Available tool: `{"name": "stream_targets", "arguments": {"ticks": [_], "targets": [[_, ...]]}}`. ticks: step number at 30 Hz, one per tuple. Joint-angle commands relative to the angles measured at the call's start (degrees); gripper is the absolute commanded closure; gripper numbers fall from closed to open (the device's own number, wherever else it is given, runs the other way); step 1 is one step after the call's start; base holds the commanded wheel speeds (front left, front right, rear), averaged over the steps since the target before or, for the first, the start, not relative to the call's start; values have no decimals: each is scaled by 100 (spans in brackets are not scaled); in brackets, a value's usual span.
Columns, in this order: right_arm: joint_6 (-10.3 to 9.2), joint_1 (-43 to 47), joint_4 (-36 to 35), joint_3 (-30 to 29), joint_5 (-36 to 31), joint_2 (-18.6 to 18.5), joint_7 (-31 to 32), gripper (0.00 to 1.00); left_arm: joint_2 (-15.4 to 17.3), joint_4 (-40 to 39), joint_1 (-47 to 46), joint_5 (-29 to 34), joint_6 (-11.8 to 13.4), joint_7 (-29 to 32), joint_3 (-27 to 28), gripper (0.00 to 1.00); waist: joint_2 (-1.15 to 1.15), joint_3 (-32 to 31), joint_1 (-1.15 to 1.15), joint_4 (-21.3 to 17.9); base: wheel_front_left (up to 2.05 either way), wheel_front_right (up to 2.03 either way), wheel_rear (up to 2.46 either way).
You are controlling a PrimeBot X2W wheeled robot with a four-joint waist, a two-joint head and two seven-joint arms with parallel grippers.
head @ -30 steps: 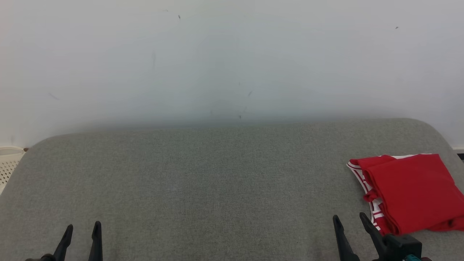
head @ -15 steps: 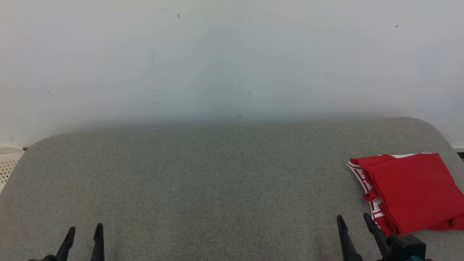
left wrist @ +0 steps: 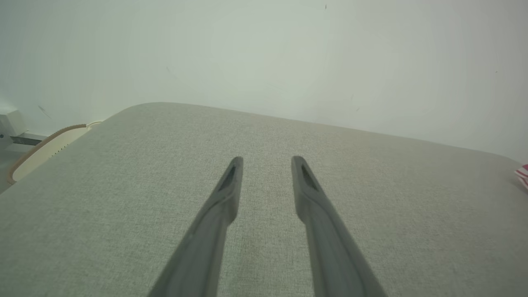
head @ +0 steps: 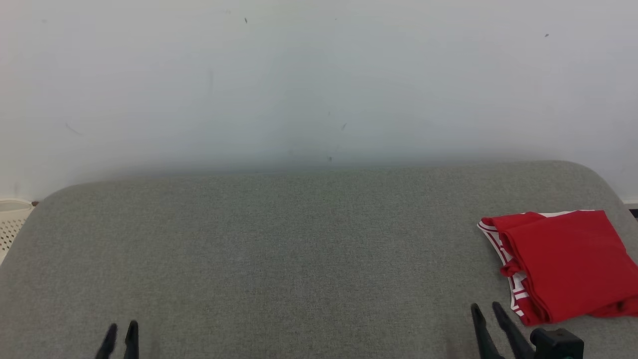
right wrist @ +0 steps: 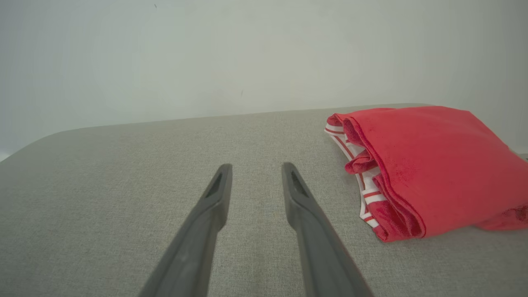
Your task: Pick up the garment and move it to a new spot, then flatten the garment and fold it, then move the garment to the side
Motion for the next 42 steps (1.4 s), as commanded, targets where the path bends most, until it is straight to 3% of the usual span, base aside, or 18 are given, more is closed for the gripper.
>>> {"name": "stream_targets", "arguments": {"ticks": [1,42], "targets": [[0,-19,-1,-10,29,0,6,100,2,-7,-18,-25,0,13,10,100,0,1,0,0,0,0,0],[1,-467,287,-466,3708,-2,420,100,-615,-151,-428,-2903,79,964,304,100,0,186,0,5,0,0,0]]}}
